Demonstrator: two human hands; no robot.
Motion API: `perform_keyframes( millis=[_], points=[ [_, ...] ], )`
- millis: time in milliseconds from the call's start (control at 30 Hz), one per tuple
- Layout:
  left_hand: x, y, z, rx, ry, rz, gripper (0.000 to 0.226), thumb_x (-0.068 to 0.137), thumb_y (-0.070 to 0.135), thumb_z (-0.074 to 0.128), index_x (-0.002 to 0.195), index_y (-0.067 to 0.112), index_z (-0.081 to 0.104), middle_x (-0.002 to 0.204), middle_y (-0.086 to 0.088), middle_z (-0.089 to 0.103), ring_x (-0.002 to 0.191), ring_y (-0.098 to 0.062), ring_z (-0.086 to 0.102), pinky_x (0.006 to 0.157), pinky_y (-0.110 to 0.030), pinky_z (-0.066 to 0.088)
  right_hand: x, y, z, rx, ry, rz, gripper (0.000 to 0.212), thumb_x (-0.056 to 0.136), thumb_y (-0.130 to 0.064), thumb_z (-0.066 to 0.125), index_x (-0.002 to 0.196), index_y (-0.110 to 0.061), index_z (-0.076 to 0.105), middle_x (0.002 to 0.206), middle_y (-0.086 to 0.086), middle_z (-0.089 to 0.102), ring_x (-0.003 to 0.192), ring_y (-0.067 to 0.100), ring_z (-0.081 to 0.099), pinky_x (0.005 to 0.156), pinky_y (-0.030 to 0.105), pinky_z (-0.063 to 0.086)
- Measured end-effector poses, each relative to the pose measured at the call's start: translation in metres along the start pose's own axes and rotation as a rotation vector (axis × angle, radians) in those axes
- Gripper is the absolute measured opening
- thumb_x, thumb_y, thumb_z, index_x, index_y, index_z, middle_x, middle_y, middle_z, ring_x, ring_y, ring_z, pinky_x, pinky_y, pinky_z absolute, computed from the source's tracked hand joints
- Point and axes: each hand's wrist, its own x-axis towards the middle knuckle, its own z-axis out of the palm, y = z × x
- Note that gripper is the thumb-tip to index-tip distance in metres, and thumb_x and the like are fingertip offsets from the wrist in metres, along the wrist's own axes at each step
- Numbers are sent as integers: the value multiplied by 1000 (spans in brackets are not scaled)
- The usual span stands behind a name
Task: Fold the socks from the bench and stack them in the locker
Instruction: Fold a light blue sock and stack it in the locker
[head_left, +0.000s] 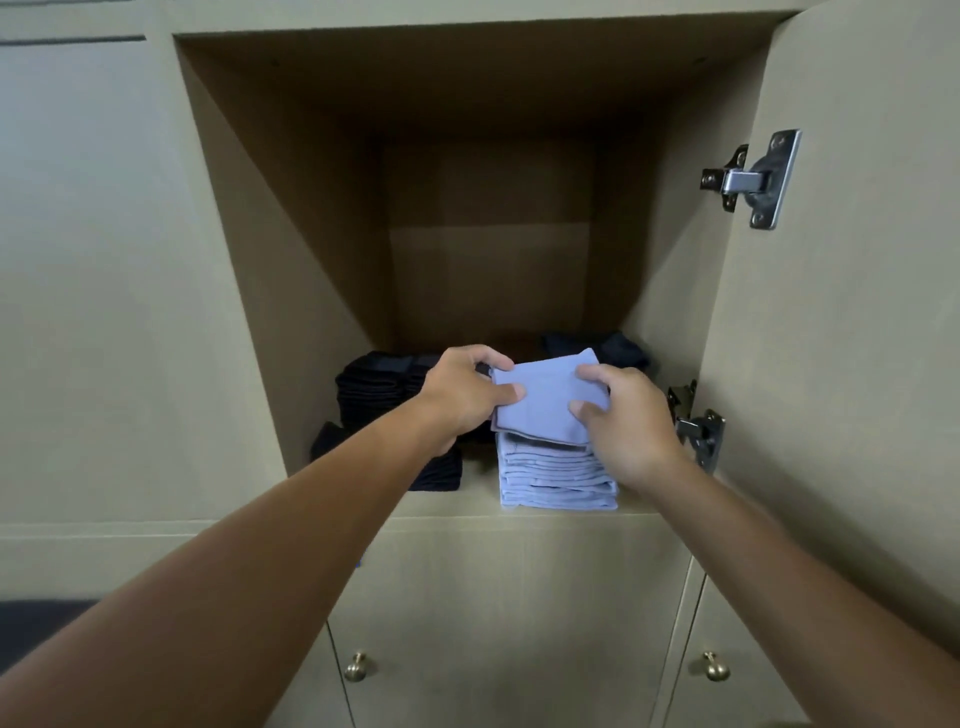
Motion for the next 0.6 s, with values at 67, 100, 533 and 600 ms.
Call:
perform_keyframes(
  millis=[67, 100, 533, 600],
  points=[
    [8, -4, 6, 28, 12, 4, 26, 83, 17, 86, 104, 20, 72, 108, -16, 73, 102, -28, 72, 94, -46, 59, 3, 5, 1, -51, -15, 1, 46, 103, -16, 57, 148, -15, 49, 150, 6, 44, 133, 24, 46, 101, 27, 36],
    [10, -6, 8, 45, 17, 3, 26, 82, 18, 86, 104, 20, 72, 109, -15, 72, 102, -27, 71, 95, -45, 59, 4, 7, 1, -79, -22, -1, 46, 104, -16, 56, 149, -14, 48, 151, 7, 44, 134, 25, 46, 104, 28, 36],
    [13, -22, 22, 565, 15, 85, 33, 96, 36, 69, 124, 19, 69, 121, -5, 67, 120, -24, 58, 102, -31, 45, 12, 28, 17, -370, -222, 80, 58, 108, -42, 35, 157, -13, 30, 167, 5, 18, 147, 33, 20, 119, 40, 21],
    [9, -22, 22, 702, 0, 120, 37, 100, 45, 58, 131, 25, 65, 128, -6, 62, 132, -31, 44, 111, -37, 38, 13, 31, 21, -383, -317, 137, 67, 107, -51, 27, 162, -16, 12, 171, -1, 3, 153, 33, 10, 123, 41, 13]
  ],
)
